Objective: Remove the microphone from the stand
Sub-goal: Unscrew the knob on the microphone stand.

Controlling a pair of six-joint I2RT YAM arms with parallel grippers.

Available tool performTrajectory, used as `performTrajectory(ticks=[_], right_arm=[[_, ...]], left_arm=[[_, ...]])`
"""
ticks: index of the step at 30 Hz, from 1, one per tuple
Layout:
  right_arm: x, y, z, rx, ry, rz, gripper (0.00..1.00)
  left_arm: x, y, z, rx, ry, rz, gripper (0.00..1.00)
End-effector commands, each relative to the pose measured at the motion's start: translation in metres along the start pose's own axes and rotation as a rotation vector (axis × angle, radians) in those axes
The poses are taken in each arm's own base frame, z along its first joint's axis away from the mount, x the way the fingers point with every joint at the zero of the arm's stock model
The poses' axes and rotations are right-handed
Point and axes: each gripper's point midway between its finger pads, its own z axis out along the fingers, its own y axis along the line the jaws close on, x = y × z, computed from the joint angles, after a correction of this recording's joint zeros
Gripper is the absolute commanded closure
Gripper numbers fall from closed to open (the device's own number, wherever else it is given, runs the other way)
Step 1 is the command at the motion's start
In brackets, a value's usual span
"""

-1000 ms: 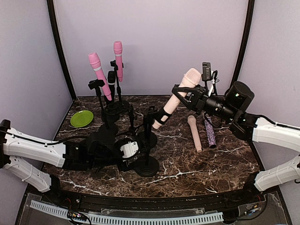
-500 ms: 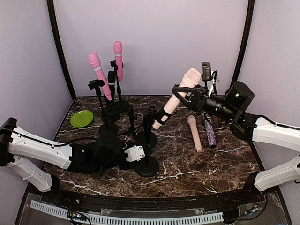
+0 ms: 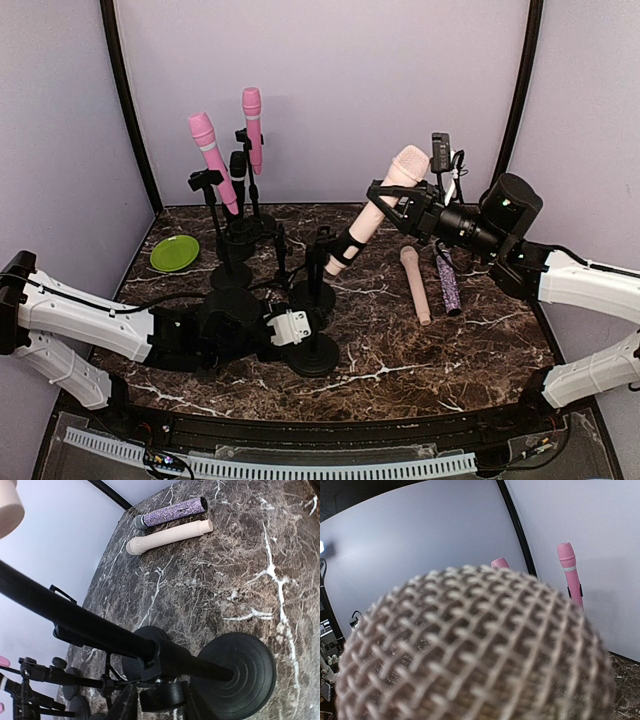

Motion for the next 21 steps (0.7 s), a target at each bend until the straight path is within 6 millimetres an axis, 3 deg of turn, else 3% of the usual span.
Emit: performTrajectory(ticks=[1, 4, 11, 16, 21], right_arm=[[-0.013, 0.003, 0.001, -0.005, -0.033, -0.021, 0.75], [-0.013, 0.003, 0.001, -0.007, -0.034, -0.022, 0.75], [-0.014, 0.006, 0.001, -0.021, -0.032, -0.026, 0.75], [-0.014, 0.008, 0.003, -0.031, -0.027, -0.026, 0.75], [-0.014, 0.008, 0.004, -0.035, -0.023, -0.026, 0.75]], left_arm=[[-0.015, 0.009, -0.004, -0.023, -0.042, -0.037, 0.75], [-0.011, 0.008, -0.003, -0.025, -0.031, -0.071, 0.84], [-0.003, 0.001, -0.008, 0.007, -0.034, -0.223, 0.93], [0.003, -0.015, -0.011, 0.147, -0.044, -0.471, 0.99], [0.014, -0.016, -0.015, 0.295, -0.040, -0.784, 1.00]])
